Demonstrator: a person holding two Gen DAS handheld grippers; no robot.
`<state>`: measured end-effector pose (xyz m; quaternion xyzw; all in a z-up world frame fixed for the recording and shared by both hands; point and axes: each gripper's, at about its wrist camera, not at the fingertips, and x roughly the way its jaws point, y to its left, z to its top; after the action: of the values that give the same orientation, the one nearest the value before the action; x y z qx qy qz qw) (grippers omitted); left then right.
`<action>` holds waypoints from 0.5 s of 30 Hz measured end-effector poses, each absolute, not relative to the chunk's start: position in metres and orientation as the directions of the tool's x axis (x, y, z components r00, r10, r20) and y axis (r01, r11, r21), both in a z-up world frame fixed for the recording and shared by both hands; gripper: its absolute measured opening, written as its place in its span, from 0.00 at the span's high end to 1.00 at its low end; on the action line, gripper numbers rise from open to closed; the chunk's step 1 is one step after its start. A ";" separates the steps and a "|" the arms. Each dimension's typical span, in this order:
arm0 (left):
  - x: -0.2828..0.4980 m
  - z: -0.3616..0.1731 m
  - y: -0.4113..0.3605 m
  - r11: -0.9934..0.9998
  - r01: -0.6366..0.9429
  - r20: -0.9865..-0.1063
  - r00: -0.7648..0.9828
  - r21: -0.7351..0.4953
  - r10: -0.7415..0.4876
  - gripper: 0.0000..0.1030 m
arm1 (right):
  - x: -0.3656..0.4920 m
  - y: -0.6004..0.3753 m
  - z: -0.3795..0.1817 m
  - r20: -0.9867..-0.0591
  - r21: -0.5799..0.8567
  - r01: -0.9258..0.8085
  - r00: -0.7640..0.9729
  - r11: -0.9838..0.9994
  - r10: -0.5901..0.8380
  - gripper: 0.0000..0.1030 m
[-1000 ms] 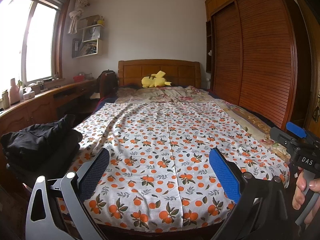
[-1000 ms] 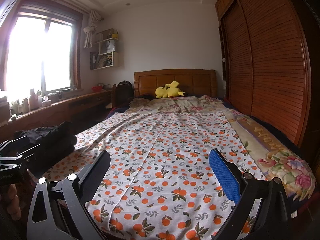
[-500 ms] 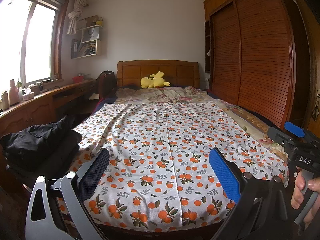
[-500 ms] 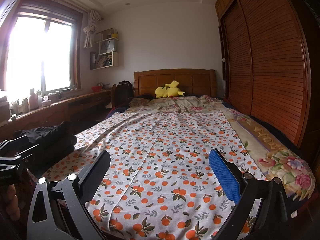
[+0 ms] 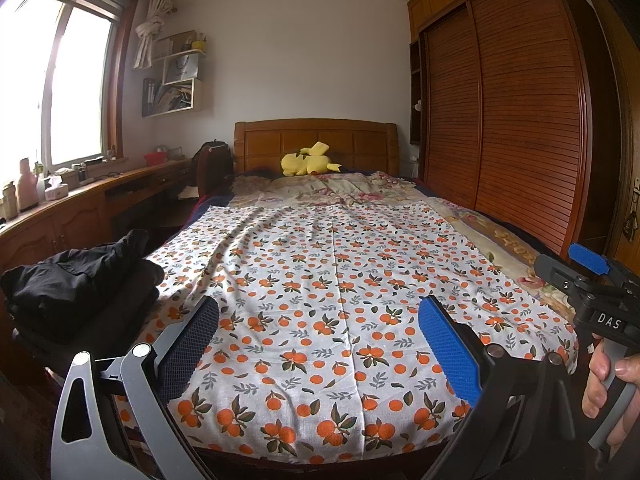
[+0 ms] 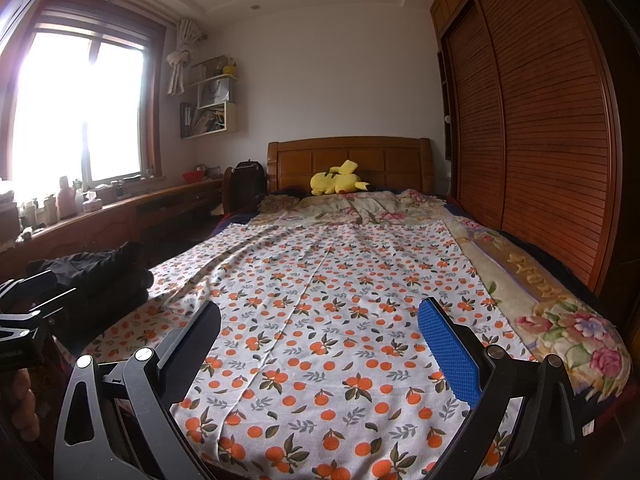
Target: Fold large clothes
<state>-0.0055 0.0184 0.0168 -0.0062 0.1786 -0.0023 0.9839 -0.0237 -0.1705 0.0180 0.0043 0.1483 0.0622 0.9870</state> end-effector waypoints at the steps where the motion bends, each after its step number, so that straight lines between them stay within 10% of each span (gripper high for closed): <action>1: -0.005 0.017 0.019 1.000 0.002 -0.352 0.936 -0.013 -0.007 0.02 | -0.023 -0.171 0.018 -0.293 0.028 -0.123 0.948 0.992 0.125 0.07; 15: -0.007 0.015 0.016 1.000 0.008 -0.347 0.938 -0.013 -0.012 0.02 | -0.023 -0.171 0.018 -0.291 0.026 -0.122 0.949 0.992 0.124 0.07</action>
<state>-0.0066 0.0161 0.0151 -0.0056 0.1764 -0.0049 0.9843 -0.0234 -0.1706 0.0176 0.0040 0.1476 0.0624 0.9871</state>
